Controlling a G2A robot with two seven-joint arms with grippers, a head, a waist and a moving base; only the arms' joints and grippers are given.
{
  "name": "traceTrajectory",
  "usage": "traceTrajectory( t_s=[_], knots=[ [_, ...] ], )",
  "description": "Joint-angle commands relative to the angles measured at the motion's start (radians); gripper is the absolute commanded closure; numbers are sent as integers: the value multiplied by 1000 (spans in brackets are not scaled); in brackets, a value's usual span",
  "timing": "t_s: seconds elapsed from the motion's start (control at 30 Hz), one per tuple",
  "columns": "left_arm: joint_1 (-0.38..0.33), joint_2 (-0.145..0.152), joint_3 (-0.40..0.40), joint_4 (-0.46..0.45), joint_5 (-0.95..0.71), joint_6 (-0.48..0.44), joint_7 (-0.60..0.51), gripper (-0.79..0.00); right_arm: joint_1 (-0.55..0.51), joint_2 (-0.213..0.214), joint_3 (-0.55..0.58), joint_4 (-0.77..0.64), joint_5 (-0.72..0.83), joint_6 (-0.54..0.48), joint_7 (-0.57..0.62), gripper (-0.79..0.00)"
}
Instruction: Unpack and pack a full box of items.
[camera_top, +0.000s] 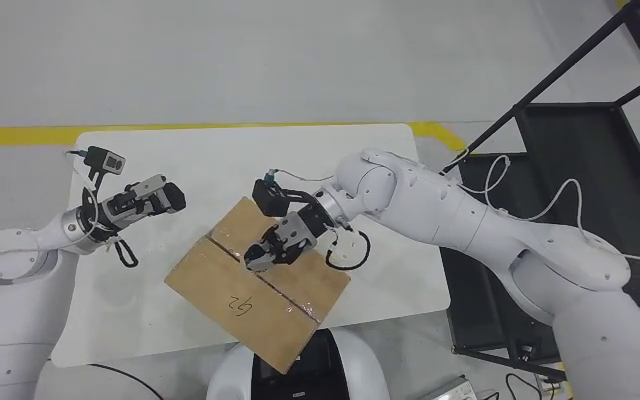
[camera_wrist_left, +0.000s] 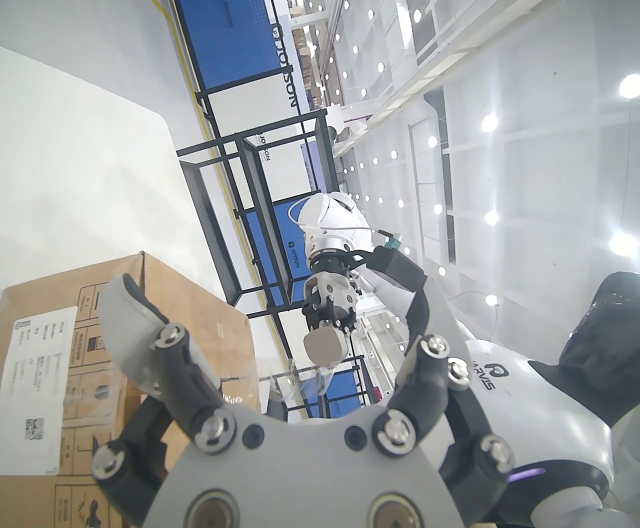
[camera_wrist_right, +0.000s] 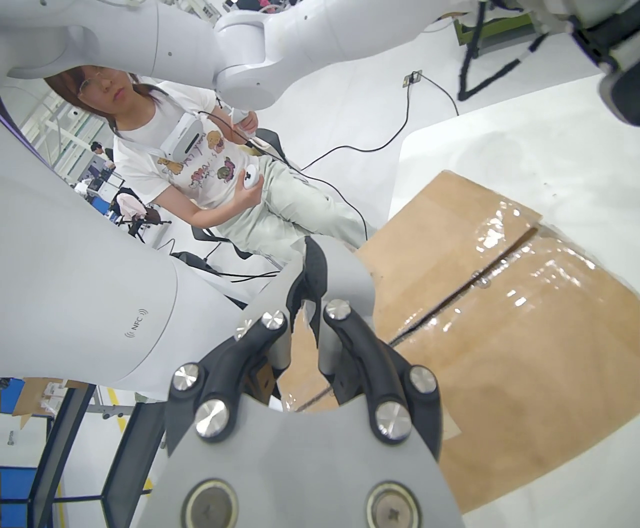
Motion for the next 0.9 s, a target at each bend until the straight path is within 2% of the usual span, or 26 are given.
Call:
traceTrajectory(
  t_s=[0.0, 0.37, 0.87],
  knots=[
    [-1, -1, 2, -1, 1, 1, 2, -785, -4, -7, 0, 14, 1, 12, 12, 0],
    [12, 1, -18, -6, 7, 10, 7, -785, -1, -86, 0, 115, 39, 107, 107, 0],
    [25, 1, -31, -15, 11, 15, 10, -785, 2, -187, 0, 288, 48, 155, 154, 0]
  ],
)
